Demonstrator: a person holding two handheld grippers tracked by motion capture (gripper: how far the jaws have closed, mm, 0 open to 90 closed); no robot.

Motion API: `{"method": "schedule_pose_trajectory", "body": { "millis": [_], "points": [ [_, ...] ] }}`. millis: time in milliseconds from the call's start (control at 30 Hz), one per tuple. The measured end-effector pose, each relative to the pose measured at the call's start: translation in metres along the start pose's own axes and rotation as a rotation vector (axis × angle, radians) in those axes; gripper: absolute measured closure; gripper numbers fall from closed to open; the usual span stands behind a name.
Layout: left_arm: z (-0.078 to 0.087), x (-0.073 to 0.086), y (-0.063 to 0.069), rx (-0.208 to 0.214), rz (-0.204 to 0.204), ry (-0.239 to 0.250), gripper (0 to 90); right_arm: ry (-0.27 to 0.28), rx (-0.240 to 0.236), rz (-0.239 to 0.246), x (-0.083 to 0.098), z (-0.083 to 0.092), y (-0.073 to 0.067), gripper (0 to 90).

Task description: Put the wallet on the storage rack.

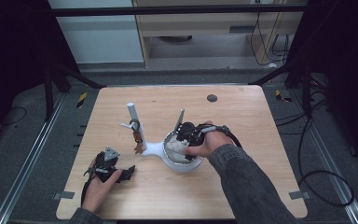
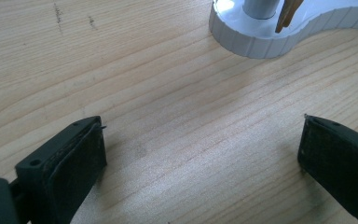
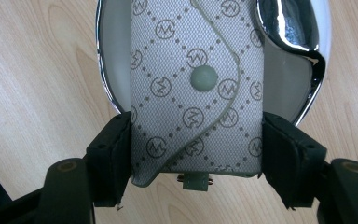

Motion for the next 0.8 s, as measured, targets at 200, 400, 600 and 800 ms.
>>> {"method": "schedule_pose_trajectory", "body": {
  "millis": [200, 400, 600, 800],
  "points": [
    [0.0, 0.0, 0.0, 0.0, -0.001, 0.0, 0.2, 0.002, 0.0, -0.001, -0.0016, -0.0019, 0.0003, 31.3],
    [0.0, -0.0001, 0.0001, 0.0, -0.001, 0.0, 0.2, 0.0, -0.001, -0.007, -0.0016, -0.0044, 0.0016, 31.3],
    [0.0, -0.0001, 0.0002, 0.001, -0.002, 0.0, 0.2, 0.006, -0.004, -0.005, -0.0024, -0.0065, 0.0023, 31.3],
    [-0.0001, -0.0002, 0.0004, 0.001, -0.002, 0.002, 0.2, 0.004, -0.002, -0.013, -0.0034, -0.0073, 0.0023, 31.2]
  ]
}}
Point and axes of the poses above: each handheld gripper's, and its own axes: z roughly backward along the jaws, x roughly out of its underside, y roughly to its right, the point moved 7 cm from there along -z, roughly forward along the jaws, and after that the axes turned 13 degrees about -x, right-handed, at the moved point
